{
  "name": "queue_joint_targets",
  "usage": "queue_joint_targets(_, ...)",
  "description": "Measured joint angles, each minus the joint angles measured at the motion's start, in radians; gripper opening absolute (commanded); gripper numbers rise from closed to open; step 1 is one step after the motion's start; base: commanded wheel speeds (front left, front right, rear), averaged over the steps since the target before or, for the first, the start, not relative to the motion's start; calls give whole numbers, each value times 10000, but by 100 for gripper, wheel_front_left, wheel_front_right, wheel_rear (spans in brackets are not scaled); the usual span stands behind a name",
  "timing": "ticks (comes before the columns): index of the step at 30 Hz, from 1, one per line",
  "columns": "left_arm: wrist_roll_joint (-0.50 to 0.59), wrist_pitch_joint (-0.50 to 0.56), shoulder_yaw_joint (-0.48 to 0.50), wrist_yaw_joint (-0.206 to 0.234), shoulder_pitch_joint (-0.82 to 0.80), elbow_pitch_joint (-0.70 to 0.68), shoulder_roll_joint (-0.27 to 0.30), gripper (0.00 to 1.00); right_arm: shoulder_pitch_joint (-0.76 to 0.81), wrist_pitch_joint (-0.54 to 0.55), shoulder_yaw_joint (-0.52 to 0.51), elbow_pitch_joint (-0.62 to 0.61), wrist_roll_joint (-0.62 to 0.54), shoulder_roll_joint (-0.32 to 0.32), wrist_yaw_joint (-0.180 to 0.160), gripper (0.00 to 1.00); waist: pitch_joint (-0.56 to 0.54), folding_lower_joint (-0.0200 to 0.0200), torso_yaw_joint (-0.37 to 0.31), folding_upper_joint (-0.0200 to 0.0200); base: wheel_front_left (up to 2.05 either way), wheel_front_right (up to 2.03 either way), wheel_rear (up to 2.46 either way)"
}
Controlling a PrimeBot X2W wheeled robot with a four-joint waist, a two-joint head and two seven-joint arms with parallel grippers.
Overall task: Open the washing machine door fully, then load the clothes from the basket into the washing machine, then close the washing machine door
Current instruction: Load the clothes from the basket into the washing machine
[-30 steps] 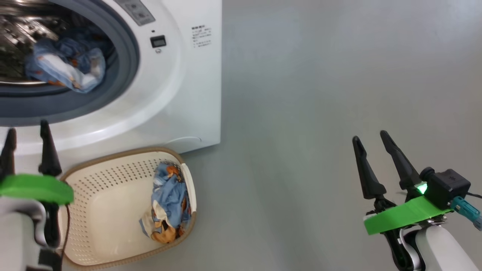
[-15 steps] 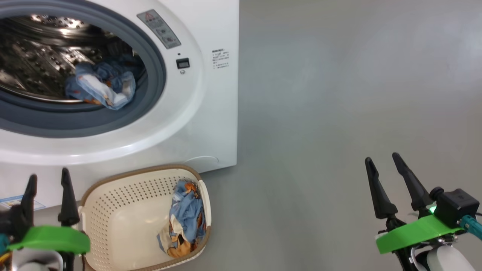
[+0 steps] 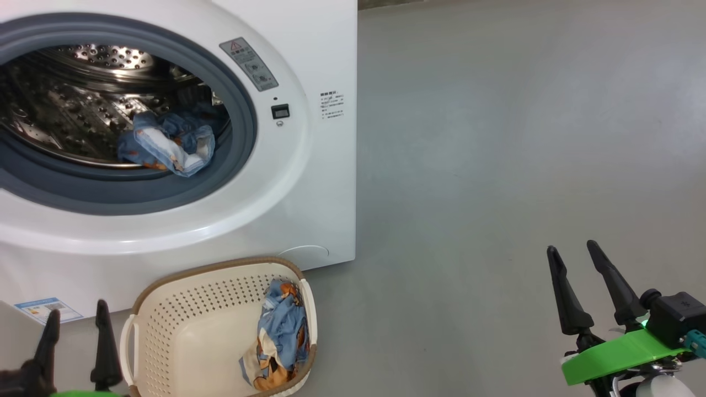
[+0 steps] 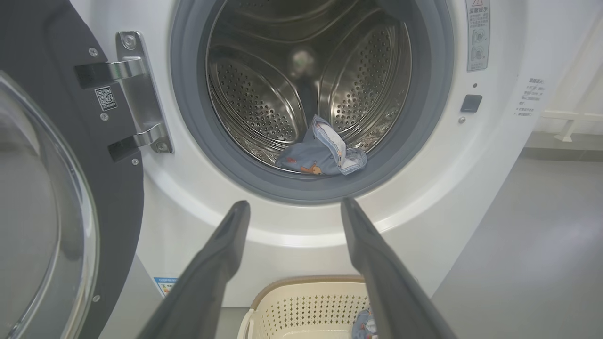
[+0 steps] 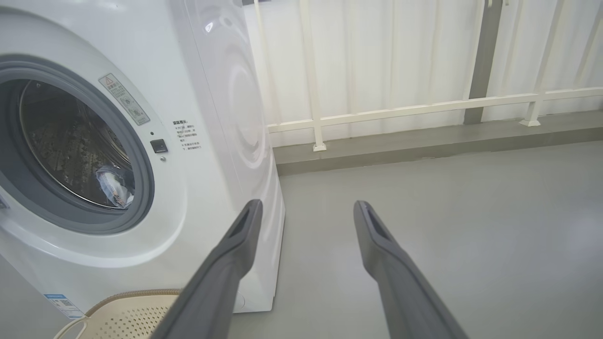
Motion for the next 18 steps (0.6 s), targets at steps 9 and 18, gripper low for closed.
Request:
queue_joint_targets(9, 73, 0, 79, -12, 461, -468, -207, 100, 186, 0, -84, -38, 0, -15, 0, 100, 34, 0, 11, 0, 0, 0, 0)
queue_joint_targets(18, 73, 0, 146, -12, 465, -579, -205, 100, 186, 0, -98, -50, 0, -10, 0, 100, 89, 0, 3, 0, 0, 0, 0)
